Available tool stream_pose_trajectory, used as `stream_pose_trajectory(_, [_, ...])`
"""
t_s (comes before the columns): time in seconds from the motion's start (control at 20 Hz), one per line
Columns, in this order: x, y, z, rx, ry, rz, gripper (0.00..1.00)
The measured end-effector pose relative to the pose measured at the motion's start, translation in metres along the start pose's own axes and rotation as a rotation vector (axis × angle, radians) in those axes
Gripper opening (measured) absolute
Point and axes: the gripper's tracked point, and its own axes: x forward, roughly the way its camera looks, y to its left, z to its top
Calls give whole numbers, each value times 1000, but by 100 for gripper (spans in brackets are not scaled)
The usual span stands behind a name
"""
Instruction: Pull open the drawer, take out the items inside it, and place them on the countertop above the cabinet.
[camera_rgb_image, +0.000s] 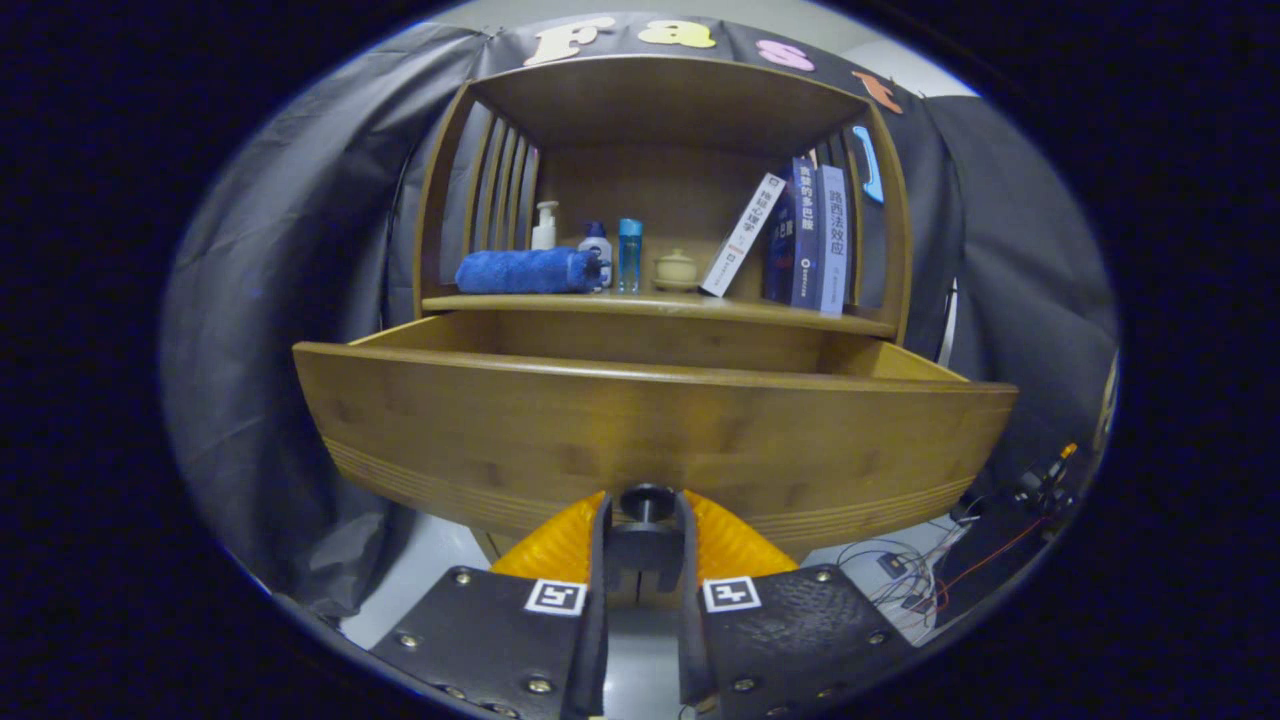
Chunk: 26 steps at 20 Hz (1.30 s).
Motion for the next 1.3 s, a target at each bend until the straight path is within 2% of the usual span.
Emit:
stream_pose_trajectory(0.35, [-52,4,-21,-16,9,5,28])
stream_pose_trajectory(0.55, [-56,3,-28,-1,67,-17,28])
stream_pose_trajectory(0.8, [-85,7,1,-33,18,-23,54])
stream_pose_trajectory(1.0, [-107,4,39,-20,-50,-40,94])
stream_pose_trajectory(1.3, [-90,2,100,19,-44,-51,97])
